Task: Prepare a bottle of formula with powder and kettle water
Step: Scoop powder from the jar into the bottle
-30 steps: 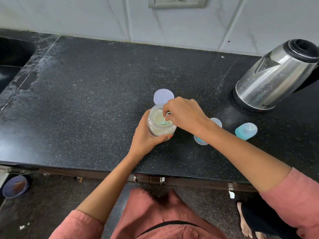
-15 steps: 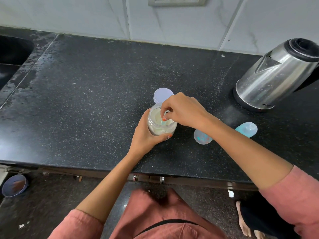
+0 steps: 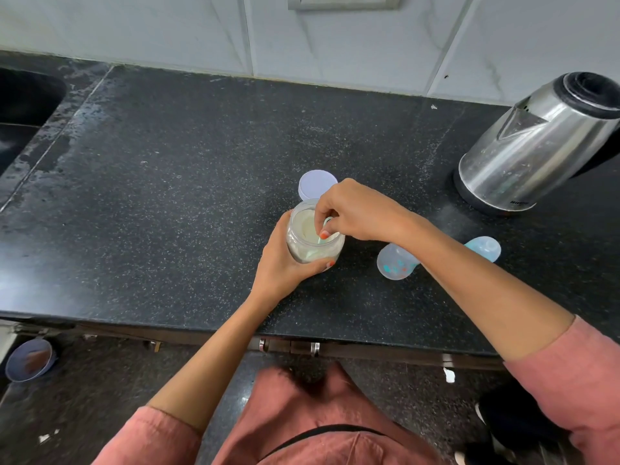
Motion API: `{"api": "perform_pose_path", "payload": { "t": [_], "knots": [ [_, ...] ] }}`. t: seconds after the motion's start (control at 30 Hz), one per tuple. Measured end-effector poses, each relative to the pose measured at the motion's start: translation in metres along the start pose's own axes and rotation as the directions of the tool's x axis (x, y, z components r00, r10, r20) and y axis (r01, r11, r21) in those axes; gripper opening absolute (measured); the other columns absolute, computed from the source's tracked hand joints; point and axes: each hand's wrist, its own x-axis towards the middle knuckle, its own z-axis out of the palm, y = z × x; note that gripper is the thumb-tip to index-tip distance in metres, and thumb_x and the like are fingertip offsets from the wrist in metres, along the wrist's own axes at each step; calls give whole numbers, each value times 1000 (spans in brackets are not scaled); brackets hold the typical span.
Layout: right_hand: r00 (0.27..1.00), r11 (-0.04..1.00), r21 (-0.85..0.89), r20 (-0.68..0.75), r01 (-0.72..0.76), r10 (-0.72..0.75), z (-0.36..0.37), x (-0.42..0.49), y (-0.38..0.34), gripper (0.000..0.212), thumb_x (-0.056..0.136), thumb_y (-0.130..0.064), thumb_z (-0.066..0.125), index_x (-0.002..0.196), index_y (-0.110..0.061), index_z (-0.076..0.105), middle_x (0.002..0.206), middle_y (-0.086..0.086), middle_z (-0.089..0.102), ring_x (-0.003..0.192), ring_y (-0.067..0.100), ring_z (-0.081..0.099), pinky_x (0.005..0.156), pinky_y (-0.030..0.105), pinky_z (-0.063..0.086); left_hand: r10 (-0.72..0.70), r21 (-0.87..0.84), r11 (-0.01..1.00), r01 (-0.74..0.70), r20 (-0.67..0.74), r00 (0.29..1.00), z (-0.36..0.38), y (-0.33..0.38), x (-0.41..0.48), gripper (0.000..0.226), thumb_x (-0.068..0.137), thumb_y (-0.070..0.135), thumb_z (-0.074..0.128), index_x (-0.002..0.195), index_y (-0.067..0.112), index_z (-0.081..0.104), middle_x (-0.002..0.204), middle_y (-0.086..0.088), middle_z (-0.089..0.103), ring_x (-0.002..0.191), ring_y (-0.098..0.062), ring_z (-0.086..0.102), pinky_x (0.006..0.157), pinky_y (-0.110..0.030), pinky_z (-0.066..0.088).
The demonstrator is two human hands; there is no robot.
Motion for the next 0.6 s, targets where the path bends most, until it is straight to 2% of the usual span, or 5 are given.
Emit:
{"api": "perform_pose_path", "payload": {
  "t": [0.17, 0.27, 0.43, 0.5, 0.6],
  "knots": [
    [999, 1000, -20, 48, 19, -18, -4, 1, -1, 7, 79, -11, 67, 85, -12, 71, 64, -15, 43, 55, 2, 40, 51, 21, 30, -3, 4, 1000, 3, -5, 1000, 0, 0, 0, 79, 51, 47, 80, 112, 66, 34, 112, 40, 52, 106, 13, 51, 80, 0, 37],
    [999, 1000, -4, 43, 20, -20, -4, 1, -1, 6, 79, -12, 67, 84, -12, 71, 62, -15, 43, 55, 4, 41, 51, 22, 30, -6, 0, 1000, 6, 0, 1000, 0, 0, 0, 79, 51, 46, 80, 112, 67, 34, 112, 38, 52, 106, 13, 51, 80, 0, 37],
    [995, 999, -19, -91, -44, 42, 0, 1, 0, 8, 82, -13, 63, 87, -14, 70, 72, -6, 49, 66, 13, 46, 50, 21, 28, 0, 3, 1000, 0, 0, 1000, 0, 0, 0, 79, 53, 45, 80, 112, 66, 33, 112, 39, 51, 107, 17, 48, 82, 1, 35],
    [994, 997, -64, -96, -52, 45, 1, 1, 0, 8, 83, -12, 62, 87, -14, 69, 81, -2, 51, 72, 15, 48, 56, 26, 30, -8, 10, 1000, 8, -1, 1000, 0, 0, 0, 79, 52, 47, 79, 111, 68, 32, 113, 39, 50, 107, 17, 47, 81, 2, 35],
    [998, 992, -119, -57, -41, 34, 4, 0, -1, 10, 83, -8, 60, 87, -13, 68, 81, 0, 50, 72, 18, 50, 60, 26, 32, -11, 16, 1000, 11, -4, 1000, 0, 0, 0, 79, 51, 48, 79, 111, 68, 31, 113, 36, 51, 107, 16, 48, 82, 1, 35]
  ]
}}
